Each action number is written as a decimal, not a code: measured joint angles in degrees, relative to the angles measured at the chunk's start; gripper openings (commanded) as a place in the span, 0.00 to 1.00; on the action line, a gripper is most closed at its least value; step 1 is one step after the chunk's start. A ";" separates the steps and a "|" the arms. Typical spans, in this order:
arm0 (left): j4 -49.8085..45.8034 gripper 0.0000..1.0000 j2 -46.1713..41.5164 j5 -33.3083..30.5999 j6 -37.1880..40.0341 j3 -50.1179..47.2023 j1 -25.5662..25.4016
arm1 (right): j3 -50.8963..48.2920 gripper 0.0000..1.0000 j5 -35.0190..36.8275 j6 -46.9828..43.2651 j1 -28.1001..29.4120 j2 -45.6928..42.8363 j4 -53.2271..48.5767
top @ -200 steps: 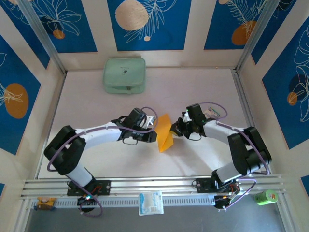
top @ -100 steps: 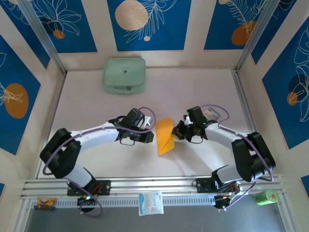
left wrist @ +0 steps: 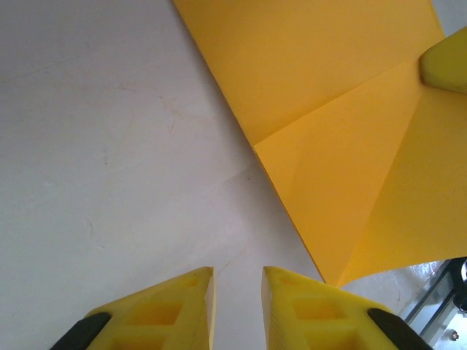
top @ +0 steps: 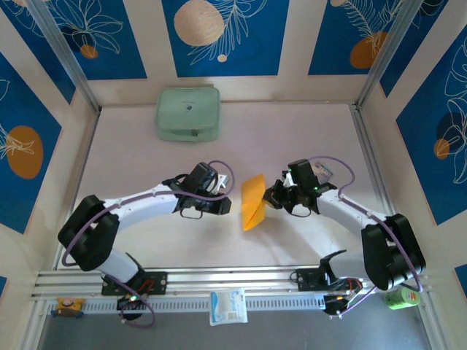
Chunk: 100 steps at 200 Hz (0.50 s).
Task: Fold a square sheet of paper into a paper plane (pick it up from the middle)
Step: Turn over the paper at the center of the table.
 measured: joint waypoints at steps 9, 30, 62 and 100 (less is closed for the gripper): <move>0.00 0.25 -0.57 -0.24 0.00 0.00 0.00 | 0.00 0.07 0.04 -0.04 0.00 -0.57 -0.15; 0.02 0.26 -2.45 -1.09 -0.02 -0.04 0.07 | 0.02 0.06 0.26 -0.83 0.00 -1.84 -1.05; 0.46 0.27 -6.34 -2.73 -0.04 -0.81 0.79 | 2.47 0.07 2.95 -4.44 0.04 -3.67 -7.28; 2.78 0.29 -11.13 -3.82 -0.98 -5.18 4.48 | 14.16 0.07 10.60 -10.54 2.45 -3.78 -17.03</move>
